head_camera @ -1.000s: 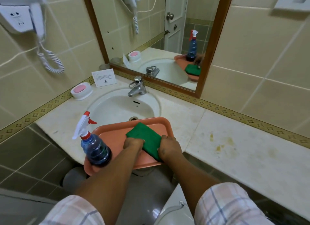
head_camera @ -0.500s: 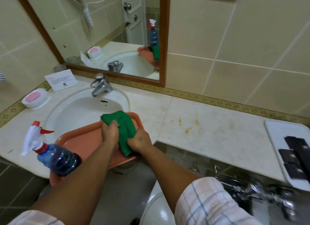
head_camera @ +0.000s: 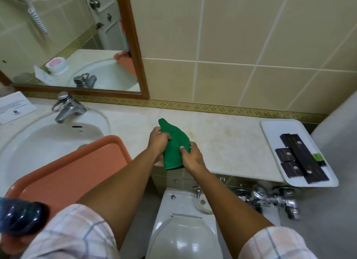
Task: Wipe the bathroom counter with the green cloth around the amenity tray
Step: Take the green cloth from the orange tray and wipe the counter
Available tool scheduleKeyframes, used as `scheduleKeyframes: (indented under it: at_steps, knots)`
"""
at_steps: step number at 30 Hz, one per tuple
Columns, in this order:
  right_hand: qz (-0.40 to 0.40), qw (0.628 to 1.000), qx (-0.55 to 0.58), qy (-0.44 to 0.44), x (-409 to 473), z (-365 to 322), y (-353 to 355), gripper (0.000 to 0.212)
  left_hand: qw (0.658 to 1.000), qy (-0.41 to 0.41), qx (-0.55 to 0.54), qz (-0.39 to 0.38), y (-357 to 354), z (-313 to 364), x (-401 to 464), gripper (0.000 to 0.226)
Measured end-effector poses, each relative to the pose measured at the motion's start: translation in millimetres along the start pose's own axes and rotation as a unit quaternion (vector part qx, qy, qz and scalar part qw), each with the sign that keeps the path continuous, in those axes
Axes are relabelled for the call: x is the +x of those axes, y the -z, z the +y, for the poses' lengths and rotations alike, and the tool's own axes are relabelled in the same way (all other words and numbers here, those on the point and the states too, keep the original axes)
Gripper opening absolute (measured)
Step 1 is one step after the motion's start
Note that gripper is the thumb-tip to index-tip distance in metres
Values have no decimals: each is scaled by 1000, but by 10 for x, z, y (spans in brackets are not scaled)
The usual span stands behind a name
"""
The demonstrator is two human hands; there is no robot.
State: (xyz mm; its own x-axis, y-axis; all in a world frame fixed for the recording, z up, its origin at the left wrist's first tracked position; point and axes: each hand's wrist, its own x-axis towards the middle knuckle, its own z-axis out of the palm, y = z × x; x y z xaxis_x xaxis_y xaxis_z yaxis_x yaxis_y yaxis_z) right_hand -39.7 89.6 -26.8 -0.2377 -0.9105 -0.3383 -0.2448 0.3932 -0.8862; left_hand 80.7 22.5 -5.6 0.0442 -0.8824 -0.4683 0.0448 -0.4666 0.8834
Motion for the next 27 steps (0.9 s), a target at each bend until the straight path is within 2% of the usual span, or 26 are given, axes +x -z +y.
scheduleKeyframes:
  at_steps: [7,10,12,14,16,19,20,23,27]
  knots:
    - [25,998,-38,52,98,1,218,36,1000,-12,27,-11,-291,100,176,34]
    - [-22,997,-75,24,154,59,193,41,991,-39,127,7,-226,9,270,32]
    - [-6,977,-208,35,126,129,149,44,949,-106,292,49,-49,-101,350,38]
    - [80,931,-341,105,107,181,131,50,886,-162,428,77,175,-207,429,45]
    - [98,907,-364,186,147,153,72,53,846,-179,498,62,380,-284,513,49]
    - [45,897,-380,223,323,60,-119,53,775,-210,596,21,519,-402,604,52]
    - [29,892,-389,227,402,33,-185,53,760,-224,610,16,513,-441,607,52]
    - [-8,870,-433,236,654,27,-371,56,746,-250,617,31,501,-510,613,53]
    - [-2,851,-477,220,882,146,-594,62,737,-259,622,46,551,-570,699,54]
